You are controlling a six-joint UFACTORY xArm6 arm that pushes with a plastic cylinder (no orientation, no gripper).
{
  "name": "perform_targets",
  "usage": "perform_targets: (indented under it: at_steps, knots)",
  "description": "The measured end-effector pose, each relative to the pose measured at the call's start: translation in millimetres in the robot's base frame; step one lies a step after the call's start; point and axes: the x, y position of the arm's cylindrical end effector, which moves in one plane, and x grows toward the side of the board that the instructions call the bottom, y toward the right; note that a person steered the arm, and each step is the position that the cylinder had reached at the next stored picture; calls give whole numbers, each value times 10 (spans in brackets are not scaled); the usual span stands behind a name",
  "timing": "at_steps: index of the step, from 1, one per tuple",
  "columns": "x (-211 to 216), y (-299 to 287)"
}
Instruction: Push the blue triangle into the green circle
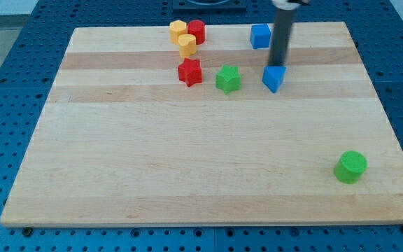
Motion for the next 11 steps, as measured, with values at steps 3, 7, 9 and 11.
perform_targets:
  at_steps: [3,7,9,11]
  knots:
    - [327,406]
    - [1257,-335]
    - [930,-425]
    - [1417,152]
